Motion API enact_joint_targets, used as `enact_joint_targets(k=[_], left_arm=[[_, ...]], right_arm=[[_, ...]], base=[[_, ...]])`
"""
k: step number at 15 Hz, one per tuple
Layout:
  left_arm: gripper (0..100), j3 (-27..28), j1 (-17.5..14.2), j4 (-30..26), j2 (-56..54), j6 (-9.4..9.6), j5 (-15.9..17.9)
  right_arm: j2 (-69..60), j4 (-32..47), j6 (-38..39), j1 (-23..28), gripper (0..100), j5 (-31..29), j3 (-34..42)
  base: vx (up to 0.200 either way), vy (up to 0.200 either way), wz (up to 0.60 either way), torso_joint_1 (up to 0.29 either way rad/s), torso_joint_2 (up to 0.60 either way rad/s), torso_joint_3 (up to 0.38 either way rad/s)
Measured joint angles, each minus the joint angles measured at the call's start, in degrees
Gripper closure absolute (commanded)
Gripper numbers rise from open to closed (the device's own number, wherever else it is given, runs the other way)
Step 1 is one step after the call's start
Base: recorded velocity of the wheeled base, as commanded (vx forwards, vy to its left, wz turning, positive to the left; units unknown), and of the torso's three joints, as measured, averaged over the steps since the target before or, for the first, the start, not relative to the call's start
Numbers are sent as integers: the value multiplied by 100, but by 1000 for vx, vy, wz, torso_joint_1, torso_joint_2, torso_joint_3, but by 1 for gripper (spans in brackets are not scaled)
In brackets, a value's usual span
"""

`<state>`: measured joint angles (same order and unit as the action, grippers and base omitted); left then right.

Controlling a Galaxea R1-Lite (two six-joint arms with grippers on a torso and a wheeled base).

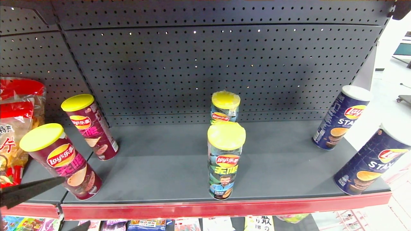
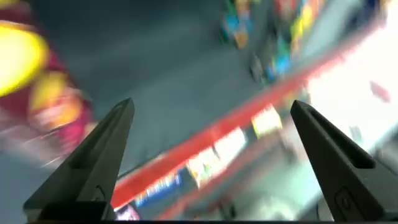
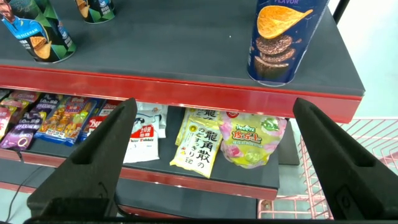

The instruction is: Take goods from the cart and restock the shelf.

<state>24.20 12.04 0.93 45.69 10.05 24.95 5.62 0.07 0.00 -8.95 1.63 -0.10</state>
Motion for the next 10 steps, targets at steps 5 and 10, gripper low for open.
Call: enact_joint_targets(k=[5, 10], left_arm=[[0, 33, 438, 486, 1798, 820, -55], [0, 297, 831, 1543, 3440, 1018, -163]], right_arm=[[0, 2, 0, 0, 0, 2, 0], [0, -2, 0, 0, 0, -2, 0]], base=[[0, 0, 0, 0, 0, 0], [0, 0, 0, 0, 0, 0]])
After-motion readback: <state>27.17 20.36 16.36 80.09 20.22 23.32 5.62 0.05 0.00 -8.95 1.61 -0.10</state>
